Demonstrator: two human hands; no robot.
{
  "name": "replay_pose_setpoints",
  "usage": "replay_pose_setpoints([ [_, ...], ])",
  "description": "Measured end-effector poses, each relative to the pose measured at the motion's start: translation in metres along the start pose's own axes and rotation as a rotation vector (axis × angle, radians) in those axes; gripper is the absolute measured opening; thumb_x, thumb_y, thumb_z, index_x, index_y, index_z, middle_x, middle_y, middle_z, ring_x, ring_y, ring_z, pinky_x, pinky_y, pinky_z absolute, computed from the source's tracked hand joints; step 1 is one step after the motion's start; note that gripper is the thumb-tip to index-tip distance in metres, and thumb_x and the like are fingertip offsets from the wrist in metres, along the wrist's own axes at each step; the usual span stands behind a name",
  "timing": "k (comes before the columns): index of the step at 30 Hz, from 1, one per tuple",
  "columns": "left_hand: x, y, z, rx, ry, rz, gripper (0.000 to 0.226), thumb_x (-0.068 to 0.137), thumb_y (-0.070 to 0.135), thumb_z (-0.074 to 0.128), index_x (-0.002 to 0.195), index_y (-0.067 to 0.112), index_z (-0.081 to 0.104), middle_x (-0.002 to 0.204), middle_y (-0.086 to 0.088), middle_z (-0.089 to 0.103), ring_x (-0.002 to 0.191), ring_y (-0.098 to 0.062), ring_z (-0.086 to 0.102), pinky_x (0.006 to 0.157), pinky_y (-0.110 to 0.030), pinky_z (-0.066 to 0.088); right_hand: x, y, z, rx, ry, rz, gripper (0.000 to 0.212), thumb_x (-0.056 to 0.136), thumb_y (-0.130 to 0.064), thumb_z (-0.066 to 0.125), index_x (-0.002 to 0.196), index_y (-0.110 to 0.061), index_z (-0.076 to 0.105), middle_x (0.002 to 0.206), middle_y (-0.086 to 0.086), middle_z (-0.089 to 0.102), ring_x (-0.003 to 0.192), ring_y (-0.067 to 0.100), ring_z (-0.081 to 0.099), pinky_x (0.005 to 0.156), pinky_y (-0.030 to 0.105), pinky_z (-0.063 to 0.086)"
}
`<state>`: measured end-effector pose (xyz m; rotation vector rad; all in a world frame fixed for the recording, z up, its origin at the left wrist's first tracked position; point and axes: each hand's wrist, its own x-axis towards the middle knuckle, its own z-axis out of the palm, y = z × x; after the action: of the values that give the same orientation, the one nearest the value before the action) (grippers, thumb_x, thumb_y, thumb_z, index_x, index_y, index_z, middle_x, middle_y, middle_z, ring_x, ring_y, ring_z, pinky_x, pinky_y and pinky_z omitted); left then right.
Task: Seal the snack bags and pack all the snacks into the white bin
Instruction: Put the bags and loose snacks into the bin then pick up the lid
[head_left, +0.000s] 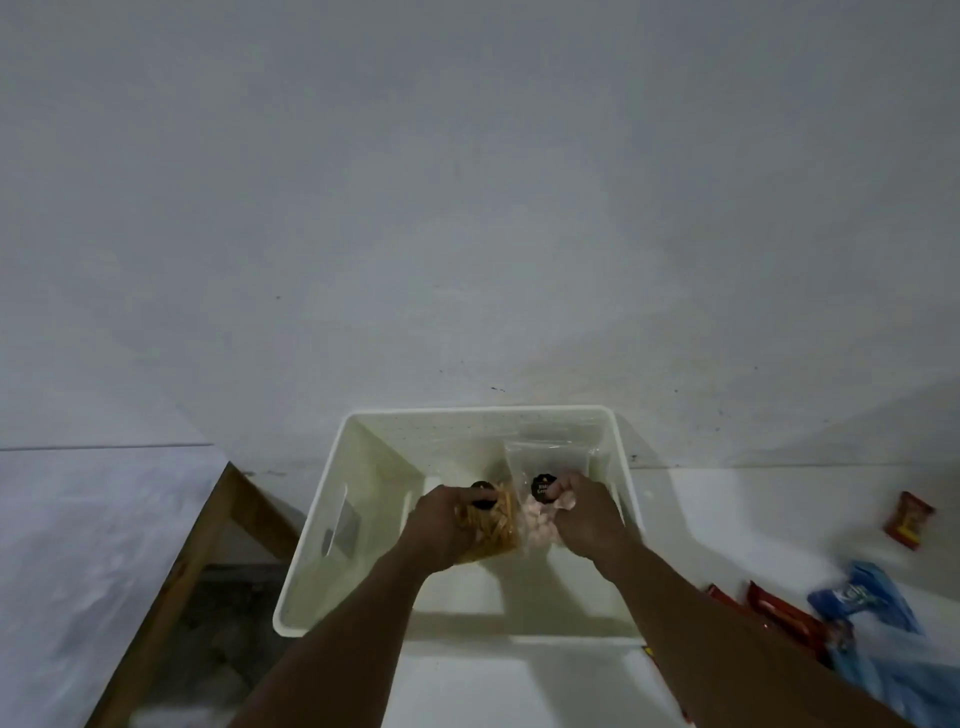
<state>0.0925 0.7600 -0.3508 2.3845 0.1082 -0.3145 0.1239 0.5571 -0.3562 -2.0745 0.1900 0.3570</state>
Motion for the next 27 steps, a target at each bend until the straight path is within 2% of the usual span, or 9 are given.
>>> replay_pose_setpoints([
  [5,0.034,-0.02,0.02,-0.021,-0.067,-0.007,0.055,0.081,-0.003,0.062,0.119,0.036,0.07,0.113,0.01,0.066,0.101,-0.018,0.066,0.084,-0.038,0.058,0.029,0.021,0.019,-0.083,0.001,0.096,0.027,0.079,0.008,0.056,0.086,-0.018,0.062,0.092,0.001,0.062,0.068,0.003,0.053,0.043,0.013,0.038],
  [11,0.038,-0.018,0.021,-0.088,-0.156,0.006,0.05,0.083,0.0,0.071,0.13,0.015,0.065,0.119,-0.009,0.064,0.104,-0.013,0.063,0.091,-0.023,0.051,0.032,0.018,0.017,-0.153,-0.021,0.137,0.018,0.082,-0.007,0.058,0.078,-0.024,0.058,0.09,0.001,0.063,0.086,0.024,0.064,0.07,0.034,0.053],
  [13,0.028,-0.004,0.012,-0.068,-0.243,-0.038,0.042,0.088,0.005,0.067,0.129,0.016,0.064,0.123,-0.011,0.06,0.12,-0.018,0.058,0.106,-0.029,0.042,0.025,0.007,0.009,-0.167,-0.042,0.113,0.014,0.084,-0.01,0.058,0.077,-0.022,0.058,0.088,0.003,0.063,0.084,0.023,0.063,0.072,0.032,0.051],
  [15,0.015,0.013,0.001,0.041,-0.26,-0.055,0.028,0.087,0.015,0.066,0.11,0.031,0.063,0.114,-0.01,0.058,0.129,-0.032,0.051,0.117,-0.041,0.029,0.012,-0.008,-0.004,-0.254,-0.08,0.045,0.009,0.083,-0.013,0.059,0.079,-0.021,0.06,0.085,0.001,0.061,0.082,0.02,0.059,0.072,0.029,0.047],
  [18,-0.005,0.039,-0.015,-0.005,-0.18,-0.073,0.041,0.079,0.016,0.073,0.119,0.018,0.068,0.122,-0.008,0.066,0.118,-0.03,0.061,0.107,-0.044,0.045,-0.015,-0.034,-0.038,-0.216,-0.043,-0.016,0.019,0.084,-0.013,0.058,0.1,-0.013,0.069,0.104,0.004,0.065,0.097,0.023,0.062,0.084,0.033,0.052],
  [20,-0.018,0.063,-0.022,-0.037,-0.098,-0.074,0.049,0.081,0.016,0.076,0.128,0.016,0.064,0.129,-0.007,0.064,0.119,-0.028,0.061,0.103,-0.041,0.049,-0.041,-0.05,-0.067,-0.068,-0.039,-0.029,0.017,0.082,-0.012,0.059,0.092,-0.02,0.07,0.101,0.003,0.068,0.091,0.022,0.064,0.079,0.035,0.055],
  [22,-0.031,0.09,-0.02,-0.072,-0.017,-0.03,0.047,0.081,0.024,0.078,0.126,0.018,0.066,0.119,-0.005,0.064,0.113,-0.025,0.063,0.098,-0.036,0.052,-0.067,-0.052,-0.099,-0.017,-0.031,-0.079,0.016,0.081,-0.011,0.06,0.086,-0.024,0.069,0.096,0.003,0.07,0.089,0.021,0.067,0.079,0.038,0.057],
  [25,-0.049,0.137,0.003,-0.14,0.079,0.071,0.029,0.083,0.023,0.073,0.112,0.021,0.073,0.098,0.001,0.072,0.089,-0.018,0.07,0.073,-0.017,0.054,-0.097,-0.03,-0.152,0.024,0.011,-0.094,0.014,0.081,-0.011,0.061,0.084,-0.022,0.069,0.095,0.008,0.073,0.087,0.024,0.069,0.074,0.037,0.056],
  [27,-0.062,0.169,0.031,-0.173,0.057,0.13,0.02,0.084,0.022,0.073,0.104,0.02,0.075,0.09,-0.002,0.076,0.073,-0.016,0.07,0.071,-0.019,0.054,-0.112,0.002,-0.186,0.039,0.062,-0.057,0.014,0.083,-0.009,0.06,0.081,-0.02,0.068,0.094,0.011,0.072,0.084,0.025,0.067,0.069,0.035,0.052],
])
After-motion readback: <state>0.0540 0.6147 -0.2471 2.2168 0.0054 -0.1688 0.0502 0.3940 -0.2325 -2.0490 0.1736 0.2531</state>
